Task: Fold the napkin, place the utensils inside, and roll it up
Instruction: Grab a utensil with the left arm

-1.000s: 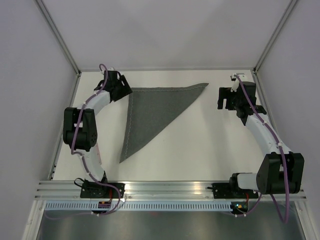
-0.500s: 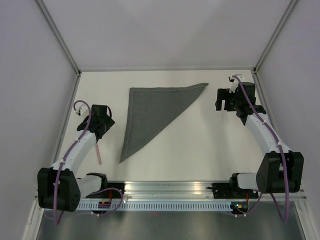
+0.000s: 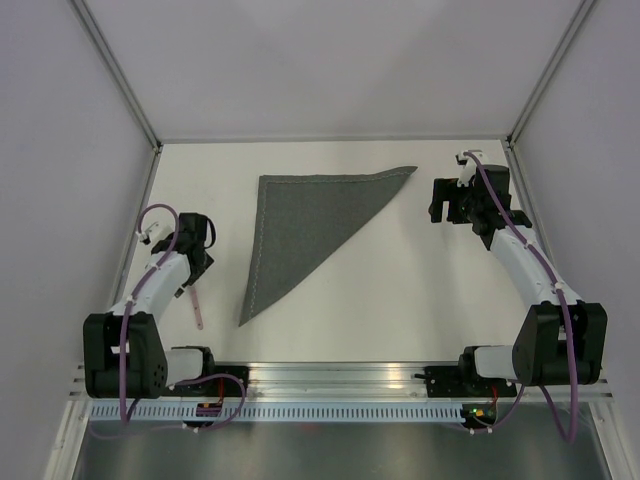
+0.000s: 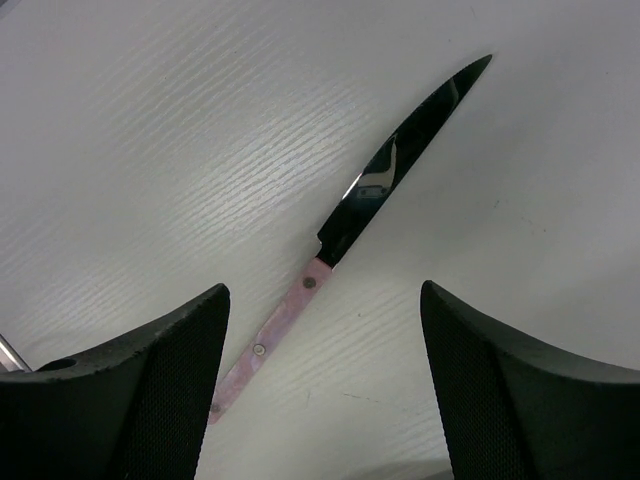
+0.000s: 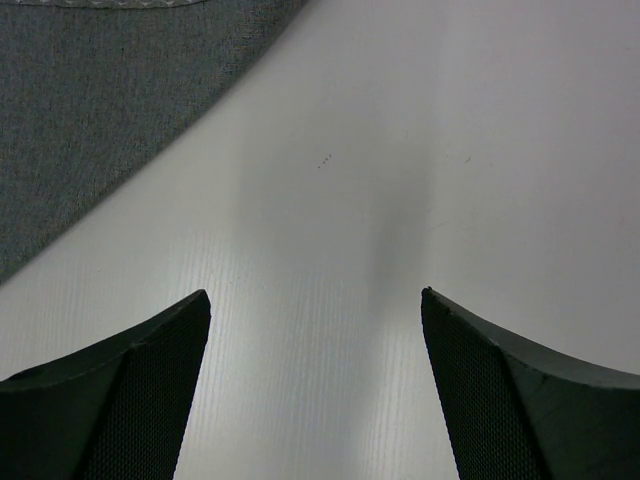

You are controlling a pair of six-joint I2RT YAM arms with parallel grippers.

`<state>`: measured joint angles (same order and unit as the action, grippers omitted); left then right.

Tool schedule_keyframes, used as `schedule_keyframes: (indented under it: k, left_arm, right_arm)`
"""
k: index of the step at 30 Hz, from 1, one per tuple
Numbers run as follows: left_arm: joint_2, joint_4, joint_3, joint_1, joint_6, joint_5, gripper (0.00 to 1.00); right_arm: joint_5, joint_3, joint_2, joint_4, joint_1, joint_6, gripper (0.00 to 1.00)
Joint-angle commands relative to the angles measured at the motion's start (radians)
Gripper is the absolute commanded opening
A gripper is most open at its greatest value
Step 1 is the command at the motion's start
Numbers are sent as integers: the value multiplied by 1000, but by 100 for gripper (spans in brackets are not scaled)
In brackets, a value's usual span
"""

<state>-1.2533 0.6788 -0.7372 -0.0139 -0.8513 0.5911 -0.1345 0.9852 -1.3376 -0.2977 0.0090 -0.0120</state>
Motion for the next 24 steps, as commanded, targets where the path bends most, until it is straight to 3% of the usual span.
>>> schedule_keyframes:
  k: [1, 13, 24]
  left_arm:
    - [-17, 1, -27, 11, 35, -23, 81]
    - [-144, -30, -45, 88, 80, -109, 62]
    - [-204, -56, -41, 92, 84, -134, 57]
  right_arm:
    - [-5, 20, 5, 3, -3, -5, 91]
    - [6, 20, -6, -1, -4, 3, 91]
    - [16, 17, -11, 0, -1, 3, 91]
